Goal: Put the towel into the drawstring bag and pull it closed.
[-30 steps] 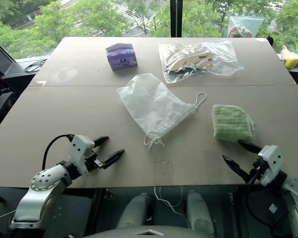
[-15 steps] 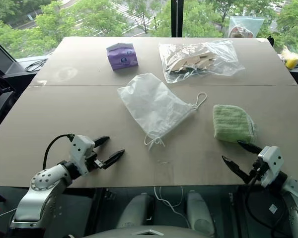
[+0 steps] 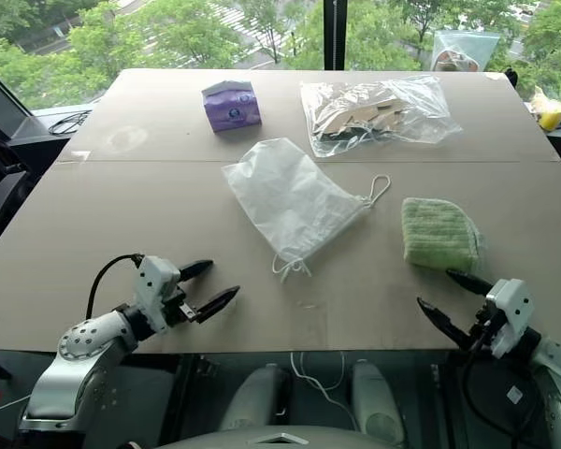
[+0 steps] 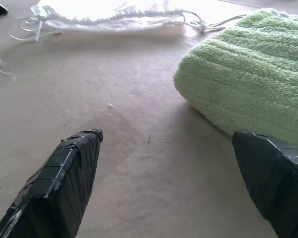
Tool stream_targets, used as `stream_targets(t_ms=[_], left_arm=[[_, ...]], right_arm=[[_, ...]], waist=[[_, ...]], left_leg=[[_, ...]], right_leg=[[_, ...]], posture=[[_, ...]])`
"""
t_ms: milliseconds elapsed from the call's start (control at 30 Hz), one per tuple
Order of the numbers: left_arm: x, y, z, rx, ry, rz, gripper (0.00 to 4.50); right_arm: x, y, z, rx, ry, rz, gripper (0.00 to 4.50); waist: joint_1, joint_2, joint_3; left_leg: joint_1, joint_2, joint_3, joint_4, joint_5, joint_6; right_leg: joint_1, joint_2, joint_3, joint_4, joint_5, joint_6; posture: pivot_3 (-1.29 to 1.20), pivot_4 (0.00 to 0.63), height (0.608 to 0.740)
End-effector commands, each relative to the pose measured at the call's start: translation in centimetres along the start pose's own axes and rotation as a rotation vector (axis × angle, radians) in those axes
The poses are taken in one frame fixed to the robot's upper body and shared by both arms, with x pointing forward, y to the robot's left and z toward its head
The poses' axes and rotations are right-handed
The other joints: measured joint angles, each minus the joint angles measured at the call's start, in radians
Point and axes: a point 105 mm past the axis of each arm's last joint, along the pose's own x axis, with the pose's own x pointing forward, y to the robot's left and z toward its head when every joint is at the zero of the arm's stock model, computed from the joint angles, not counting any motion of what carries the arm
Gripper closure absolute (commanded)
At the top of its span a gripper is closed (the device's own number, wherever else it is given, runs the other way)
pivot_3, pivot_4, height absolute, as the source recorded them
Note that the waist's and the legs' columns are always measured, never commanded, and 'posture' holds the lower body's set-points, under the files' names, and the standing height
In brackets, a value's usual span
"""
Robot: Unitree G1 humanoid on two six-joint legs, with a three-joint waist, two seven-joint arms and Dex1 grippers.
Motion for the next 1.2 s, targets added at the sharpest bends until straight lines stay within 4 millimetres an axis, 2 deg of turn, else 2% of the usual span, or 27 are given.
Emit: stream_targets(t_ms=[33, 133, 300, 400, 533, 800, 967, 1067, 1167, 1200], left_arm=[[1.6, -2.8, 3.2, 0.040, -0.075, -0.169, 0.05], [4.1, -5.1, 4.7, 0.110, -0.102, -0.279, 0.05], [9.0, -6.7, 6.1, 0.135, -0.159, -0.299, 0.05], [12.2, -7.4, 6.0, 0.220, -0.131, -0.234, 0.05], [15.4, -7.2, 6.8, 0.361, -0.143, -0.021, 0.05], [16.8, -7.4, 6.7, 0.586, -0.151, 0.158, 0.05], [16.9, -7.0, 6.9, 0.825, -0.107, 0.213, 0.05], [17.0, -7.0, 7.5, 0.858, -0.085, 0.249, 0.05], [17.0, -6.6, 7.0, 0.815, -0.032, 0.278, 0.05], [17.0, -6.2, 6.8, 0.801, -0.013, 0.293, 0.28]], right_arm=[[0.3, 0.3, 2.2, -0.040, -0.063, 0.028, 0.00], [0.9, 0.7, 3.2, -0.046, -0.089, 0.038, 0.00], [1.4, 0.7, 4.3, -0.063, -0.116, 0.034, 0.00], [1.1, 0.6, 4.3, -0.069, -0.114, 0.017, 0.00], [0.5, 0.8, 4.2, -0.073, -0.105, -0.006, 0.00], [-1.0, 1.4, 4.1, -0.063, -0.076, -0.033, 0.00], [-1.5, 1.4, 4.1, -0.064, -0.068, -0.045, 0.00], [-1.6, 1.4, 4.1, -0.065, -0.067, -0.048, 0.00], [-1.6, 1.3, 4.0, -0.066, -0.069, -0.052, 0.00], [-1.5, 1.3, 4.0, -0.066, -0.069, -0.054, 0.00]], waist=[[0.000, 0.000, 0.000], [0.002, 0.000, 0.000], [0.003, 0.000, 0.000], [0.006, -0.001, 0.000], [0.015, -0.001, 0.000], [0.021, -0.001, 0.000], [0.021, -0.001, 0.000], [0.021, -0.001, 0.000], [0.021, -0.001, 0.000], [0.021, -0.001, 0.000]], left_leg=[[0.000, 0.000, 0.000, 0.000, 0.000, 0.000], [0.000, -0.001, 0.000, 0.001, 0.000, 0.000], [-0.001, -0.002, -0.001, 0.002, 0.000, 0.000], [-0.001, -0.002, -0.002, 0.001, 0.000, 0.000], [-0.001, -0.002, -0.003, 0.002, 0.000, 0.000], [-0.001, -0.002, -0.003, 0.002, 0.000, 0.000], [-0.001, -0.002, -0.003, 0.004, 0.000, 0.000], [-0.002, -0.002, -0.004, 0.004, 0.000, 0.000], [-0.003, -0.002, -0.004, 0.004, 0.000, 0.000], [-0.003, -0.002, -0.004, 0.004, 0.000, 0.000]], right_leg=[[0.000, 0.000, 0.000, 0.000, 0.000, 0.000], [0.000, 0.001, 0.000, 0.000, 0.000, 0.000], [0.001, 0.002, 0.000, 0.000, 0.000, 0.000], [0.001, 0.003, 0.000, 0.001, 0.000, 0.000], [0.002, 0.003, 0.000, 0.000, 0.000, 0.000], [0.002, 0.003, 0.000, 0.001, 0.000, 0.000], [0.002, 0.003, 0.000, 0.001, 0.000, 0.000], [0.002, 0.003, -0.001, 0.001, 0.000, 0.000], [0.002, 0.003, -0.001, 0.001, 0.000, 0.001], [0.002, 0.003, -0.001, 0.001, 0.000, 0.001]], posture=[[0.00, 0.150, 0.740], [0.00, 0.150, 0.740], [0.00, 0.150, 0.740], [0.00, 0.150, 0.740], [0.00, 0.150, 0.740], [0.00, 0.150, 0.740], [0.00, 0.150, 0.740], [0.00, 0.150, 0.740], [0.00, 0.150, 0.740], [0.00, 0.150, 0.740]])
